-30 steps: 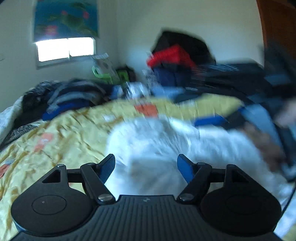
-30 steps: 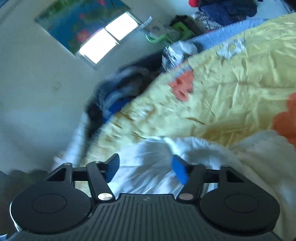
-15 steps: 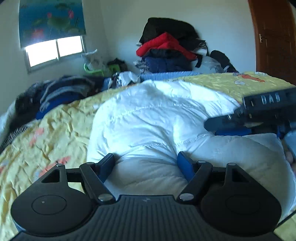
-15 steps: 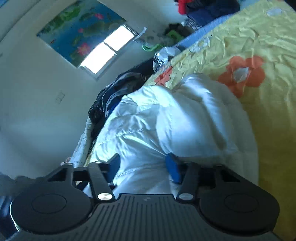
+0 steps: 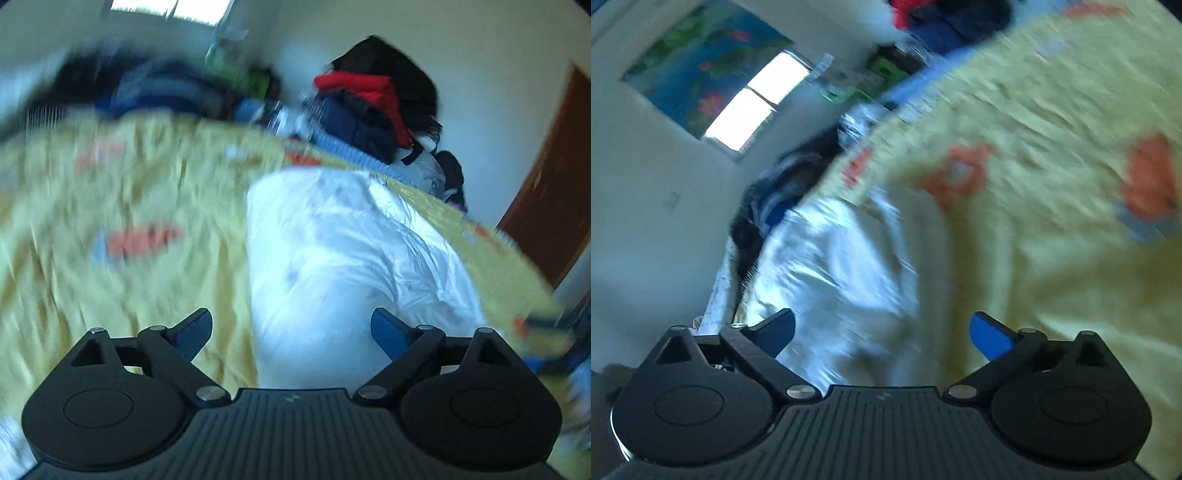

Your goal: Fold small clothes

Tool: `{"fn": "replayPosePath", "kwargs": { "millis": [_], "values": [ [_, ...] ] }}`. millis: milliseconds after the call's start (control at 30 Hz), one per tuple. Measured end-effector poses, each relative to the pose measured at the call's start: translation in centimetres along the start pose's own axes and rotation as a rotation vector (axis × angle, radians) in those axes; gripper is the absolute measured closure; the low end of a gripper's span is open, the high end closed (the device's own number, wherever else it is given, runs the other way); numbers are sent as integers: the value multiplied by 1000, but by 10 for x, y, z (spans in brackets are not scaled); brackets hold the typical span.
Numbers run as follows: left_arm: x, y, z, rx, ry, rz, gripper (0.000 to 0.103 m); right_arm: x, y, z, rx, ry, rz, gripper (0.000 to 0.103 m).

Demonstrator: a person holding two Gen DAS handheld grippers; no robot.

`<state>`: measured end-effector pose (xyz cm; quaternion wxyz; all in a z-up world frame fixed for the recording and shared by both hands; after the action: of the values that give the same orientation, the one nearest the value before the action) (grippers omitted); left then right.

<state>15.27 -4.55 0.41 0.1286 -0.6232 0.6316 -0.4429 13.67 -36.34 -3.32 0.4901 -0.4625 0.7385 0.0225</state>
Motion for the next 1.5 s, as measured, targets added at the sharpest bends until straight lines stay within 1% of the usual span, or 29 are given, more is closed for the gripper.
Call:
{"fn": "replayPosePath", "kwargs": {
  "millis": [67, 100, 133, 233, 267, 300, 333, 367, 433, 467, 533, 633, 700, 733, 800, 833, 900, 933, 967, 1067, 1133, 1167, 1267, 1333, 1367, 1400, 1433, 1467, 1500],
  "values": [
    [-1, 5, 9, -73, 99, -83, 10, 9, 8, 9, -64, -11, 58, 12],
    [1, 10, 16, -117, 145, -104, 10, 8, 14, 15, -89, -21, 62, 12],
    [3, 15, 22, -154, 170, -114, 10, 3, 17, 19, -96, -36, 48, 11],
    [11, 22, 30, -177, 154, -94, 10, -12, 30, 37, -157, -70, 40, 12],
    [13, 22, 32, -184, 145, -97, 16, -17, 33, 44, -171, -78, 33, 16],
    [13, 20, 32, -192, 143, -101, 22, -21, 35, 50, -185, -73, 12, 20],
    [14, 18, 30, -194, 148, -99, 37, -25, 38, 56, -200, -56, -16, 36],
    [15, 14, 27, -196, 149, -92, 46, -29, 38, 60, -213, -45, -40, 56],
    [15, 8, 17, -205, 151, -69, 53, -40, 43, 59, -223, -54, -96, 63],
    [16, 7, 10, -211, 153, -64, 54, -46, 45, 56, -225, -64, -119, 67],
    [16, 7, -9, -223, 154, -43, 55, -60, 53, 46, -241, -97, -139, 70],
    [12, 16, -33, -228, 168, -13, 55, -75, 68, 30, -264, -136, -169, 70],
    [5, 31, -31, -253, 149, 1, 55, -73, 81, 27, -284, -136, -177, 70],
    [1, 40, -28, -262, 136, -2, 53, -67, 87, 30, -298, -124, -166, 70],
    [-2, 50, -21, -241, 111, 8, 48, -52, 98, 39, -304, -118, -119, 68],
    [-3, 51, -19, -229, 98, 11, 43, -46, 100, 41, -298, -128, -81, 67],
    [-4, 51, -18, -205, 78, 5, 32, -39, 99, 41, -270, -138, -33, 60],
    [-5, 51, -19, -190, 56, 15, 21, -39, 97, 41, -260, -137, -28, 58],
    [-7, 51, -23, -171, 33, 31, 17, -39, 97, 37, -244, -131, -30, 51],
    [-5, 51, -43, -96, -17, 69, 18, -41, 102, 12, -178, -77, -58, 40],
    [-5, 53, -65, -23, -60, 102, 19, -39, 102, -21, -109, -26, -97, 35],
    [-7, 54, -77, 7, -83, 111, 19, -36, 99, -37, -73, 2, -112, 34],
    [-27, 53, -111, 56, -139, 90, 19, -17, 83, -113, 85, 150, -147, 34],
    [-48, 45, -136, 83, -190, 88, 19, -6, 65, -183, 196, 359, -249, 34],
    [-60, 38, -150, 100, -229, 104, 19, -6, 52, -224, 250, 508, -342, 34],
    [-72, 30, -164, 126, -274, 121, 19, -8, 42, -259, 295, 635, -418, 34],
    [-85, 20, -179, 158, -325, 138, 19, -11, 30, -300, 341, 794, -512, 32],
    [-98, 8, -193, 190, -376, 159, 19, -18, 20, -336, 377, 957, -606, 25],
    [-111, -4, -206, 222, -432, 179, 19, -25, 12, -367, 416, 1107, -688, 22]
  ]
}}
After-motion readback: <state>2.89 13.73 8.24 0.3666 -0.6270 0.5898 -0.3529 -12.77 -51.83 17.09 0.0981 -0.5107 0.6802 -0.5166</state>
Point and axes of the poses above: each gripper's, at about its wrist camera, not at the fingertips, and z roughly the way its jaws point, x to its right, y to its underside, the point moved 7 cm from there along z, roughly the way its jaws point, and after that the axes turned 1 degree about z, right-handed, at the moved point
